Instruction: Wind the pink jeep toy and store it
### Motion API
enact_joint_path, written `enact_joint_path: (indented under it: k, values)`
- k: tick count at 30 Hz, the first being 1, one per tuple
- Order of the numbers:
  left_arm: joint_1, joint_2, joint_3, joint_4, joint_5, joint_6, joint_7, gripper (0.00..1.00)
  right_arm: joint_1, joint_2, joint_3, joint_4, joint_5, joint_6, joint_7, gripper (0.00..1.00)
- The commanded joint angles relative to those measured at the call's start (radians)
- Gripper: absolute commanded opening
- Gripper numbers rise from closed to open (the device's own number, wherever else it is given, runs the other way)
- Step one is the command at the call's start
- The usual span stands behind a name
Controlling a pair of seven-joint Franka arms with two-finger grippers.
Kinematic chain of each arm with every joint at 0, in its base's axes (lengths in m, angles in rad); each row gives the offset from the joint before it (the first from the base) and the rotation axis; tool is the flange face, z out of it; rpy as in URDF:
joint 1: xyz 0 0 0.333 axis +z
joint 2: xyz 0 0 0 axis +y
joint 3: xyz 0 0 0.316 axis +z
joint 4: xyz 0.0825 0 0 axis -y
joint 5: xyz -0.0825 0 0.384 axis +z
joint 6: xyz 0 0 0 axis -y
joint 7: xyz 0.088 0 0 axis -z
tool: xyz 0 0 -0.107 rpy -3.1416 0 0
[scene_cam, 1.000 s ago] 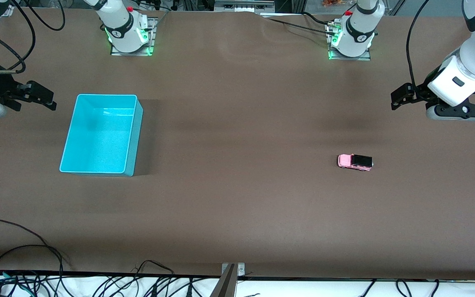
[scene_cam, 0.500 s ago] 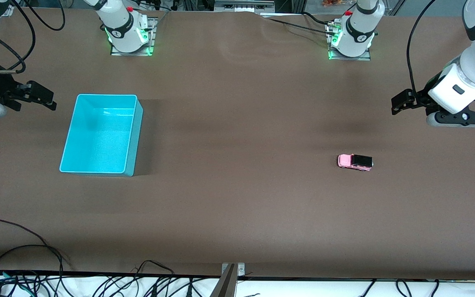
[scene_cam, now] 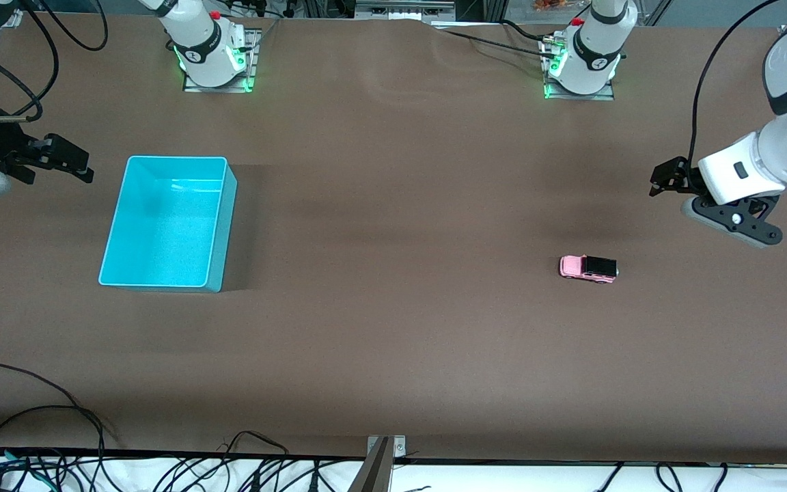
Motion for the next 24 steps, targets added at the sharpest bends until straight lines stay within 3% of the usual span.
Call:
enact_joint_path:
  k: [1,14,24]
  values:
    - [0.001,0.039,-0.005,0.018,0.013,0.029,0.145,1.00,-0.005,-0.005,0.001,0.005,0.002,-0.012,-0.007,1.00]
    - [0.001,0.189,-0.005,-0.015,0.013,0.188,0.542,1.00,-0.005,-0.005,0.001,0.005,0.002,-0.012,-0.007,1.00]
    - [-0.015,0.211,-0.024,-0.209,0.087,0.487,0.686,1.00,-0.005,-0.005,0.001,0.005,0.002,-0.012,-0.007,1.00]
